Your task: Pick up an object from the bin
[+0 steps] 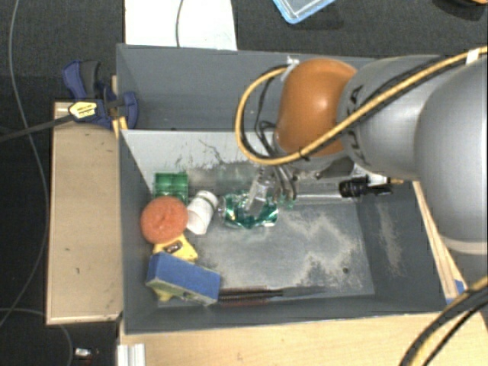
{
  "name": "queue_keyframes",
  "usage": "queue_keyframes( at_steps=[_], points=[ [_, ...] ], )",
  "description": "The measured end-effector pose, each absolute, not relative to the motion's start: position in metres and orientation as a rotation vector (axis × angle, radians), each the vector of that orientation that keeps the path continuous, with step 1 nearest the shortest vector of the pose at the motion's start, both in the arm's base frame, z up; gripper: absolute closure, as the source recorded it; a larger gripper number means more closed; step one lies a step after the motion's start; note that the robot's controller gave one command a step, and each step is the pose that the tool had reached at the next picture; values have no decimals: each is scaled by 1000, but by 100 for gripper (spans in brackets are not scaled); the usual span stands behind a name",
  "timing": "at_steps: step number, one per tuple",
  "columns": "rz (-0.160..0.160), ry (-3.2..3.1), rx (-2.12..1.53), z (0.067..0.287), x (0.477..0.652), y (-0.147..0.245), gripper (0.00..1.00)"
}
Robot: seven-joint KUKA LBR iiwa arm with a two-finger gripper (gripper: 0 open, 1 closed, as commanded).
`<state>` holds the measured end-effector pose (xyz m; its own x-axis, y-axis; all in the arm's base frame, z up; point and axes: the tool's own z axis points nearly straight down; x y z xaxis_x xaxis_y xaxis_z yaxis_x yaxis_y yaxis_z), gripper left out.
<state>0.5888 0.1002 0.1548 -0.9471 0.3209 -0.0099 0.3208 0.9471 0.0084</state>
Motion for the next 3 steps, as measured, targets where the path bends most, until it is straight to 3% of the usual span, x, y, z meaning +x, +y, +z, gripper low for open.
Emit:
queue_keyframes(
  at_steps=[2, 3],
  points=[
    [21, 3026, 779, 90, 591, 104, 100],
    [21, 3029, 764, 97, 590, 104, 100]
  ],
)
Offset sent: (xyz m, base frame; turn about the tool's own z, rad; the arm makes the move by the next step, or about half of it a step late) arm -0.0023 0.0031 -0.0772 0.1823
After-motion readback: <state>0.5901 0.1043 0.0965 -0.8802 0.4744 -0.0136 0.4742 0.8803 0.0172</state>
